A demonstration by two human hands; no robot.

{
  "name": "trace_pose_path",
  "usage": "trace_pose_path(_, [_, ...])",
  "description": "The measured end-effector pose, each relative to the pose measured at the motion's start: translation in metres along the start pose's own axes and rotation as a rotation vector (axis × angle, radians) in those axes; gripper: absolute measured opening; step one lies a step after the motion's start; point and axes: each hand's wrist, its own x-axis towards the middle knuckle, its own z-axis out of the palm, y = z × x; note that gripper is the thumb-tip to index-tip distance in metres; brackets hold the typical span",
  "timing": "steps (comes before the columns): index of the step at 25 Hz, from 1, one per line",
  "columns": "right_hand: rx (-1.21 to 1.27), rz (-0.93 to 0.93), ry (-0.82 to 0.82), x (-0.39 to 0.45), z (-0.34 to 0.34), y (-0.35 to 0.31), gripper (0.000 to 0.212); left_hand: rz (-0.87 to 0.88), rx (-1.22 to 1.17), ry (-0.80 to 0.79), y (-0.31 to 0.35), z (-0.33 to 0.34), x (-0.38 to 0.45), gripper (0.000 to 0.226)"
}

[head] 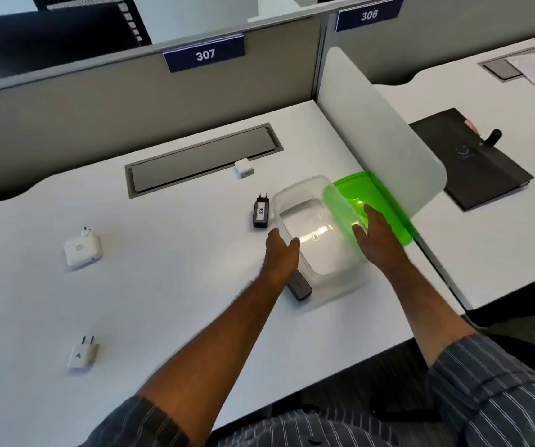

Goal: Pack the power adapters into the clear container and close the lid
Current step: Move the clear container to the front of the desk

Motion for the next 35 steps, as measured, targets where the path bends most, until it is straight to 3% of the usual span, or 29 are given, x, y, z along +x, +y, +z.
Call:
trace_pose_path(3, [0.104, 0.080, -0.037, -0.001, 0.001, 0.002, 0.050, -0.044, 0.012, -0.040, 0.001, 0.005, 0.002, 0.066])
trace_pose_path(11, [0.203, 0.021, -0.043, -0.006, 0.001, 0.009, 0.045, -0.022, 0.061, -0.043, 0.002, 0.004, -0.005, 0.046])
trace_pose_path(25, [0.278, -0.096, -0.018, -0.032, -0.009, -0.050, 0.046, 0.175, -0.095, -0.006, -0.005, -0.059, -0.023, 0.069])
trace_pose_path(32, [0.246, -0.133, -0.109, -0.043, 0.019, -0.085, 0.046, 0.219, -0.200, 0.039, -0.020, -0.112, -0.047, 0.035])
trace_pose_path(35, [0.198, -0.149, -0.172, -0.059, 0.040, -0.105, 0.050, 0.199, -0.235, 0.061, -0.038, -0.144, -0.053, 0.036])
